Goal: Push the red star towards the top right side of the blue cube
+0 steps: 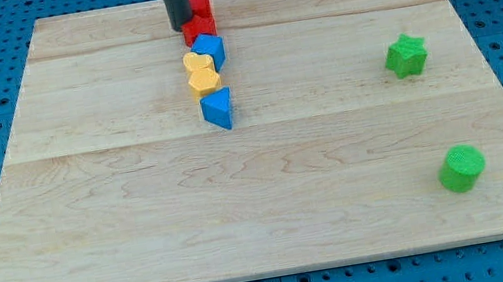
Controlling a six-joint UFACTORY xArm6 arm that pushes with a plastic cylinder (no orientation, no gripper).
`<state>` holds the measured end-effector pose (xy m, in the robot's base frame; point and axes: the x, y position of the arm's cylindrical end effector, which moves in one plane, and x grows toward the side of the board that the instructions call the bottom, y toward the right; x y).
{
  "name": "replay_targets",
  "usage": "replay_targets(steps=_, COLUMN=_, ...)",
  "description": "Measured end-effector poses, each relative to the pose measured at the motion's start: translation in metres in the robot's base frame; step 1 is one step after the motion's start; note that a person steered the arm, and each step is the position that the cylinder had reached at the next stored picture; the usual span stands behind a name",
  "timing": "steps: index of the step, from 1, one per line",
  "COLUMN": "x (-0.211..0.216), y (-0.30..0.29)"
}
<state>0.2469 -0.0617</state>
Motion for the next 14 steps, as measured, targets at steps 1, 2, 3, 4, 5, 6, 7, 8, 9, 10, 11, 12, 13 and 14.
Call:
replay_targets(steps=1, x=-0.02, y=0.029)
replay_targets(steps=2, x=-0.019, y=0.024)
replay_targets(steps=3, x=0.001, y=0.086)
replay_targets(steps=4, x=0.027, y=0.16)
replay_targets(steps=5, x=0.046, y=0.117)
replay_targets(steps=6, x=0.046, y=0.08)
replay_targets(steps=7, x=0.049, y=0.061)
replay_targets(steps=8, x=0.051, y=0.054)
replay_targets(steps=9, x=0.051, y=0.026)
replay_targets(steps=10, x=0.051, y=0.025)
replay_targets(steps=11, x=0.038, y=0.04)
replay_targets(steps=12, x=0.001, y=0.068)
replay_targets(steps=13, x=-0.014, y=-0.002)
replay_targets(steps=14, x=-0.006, y=-0.041)
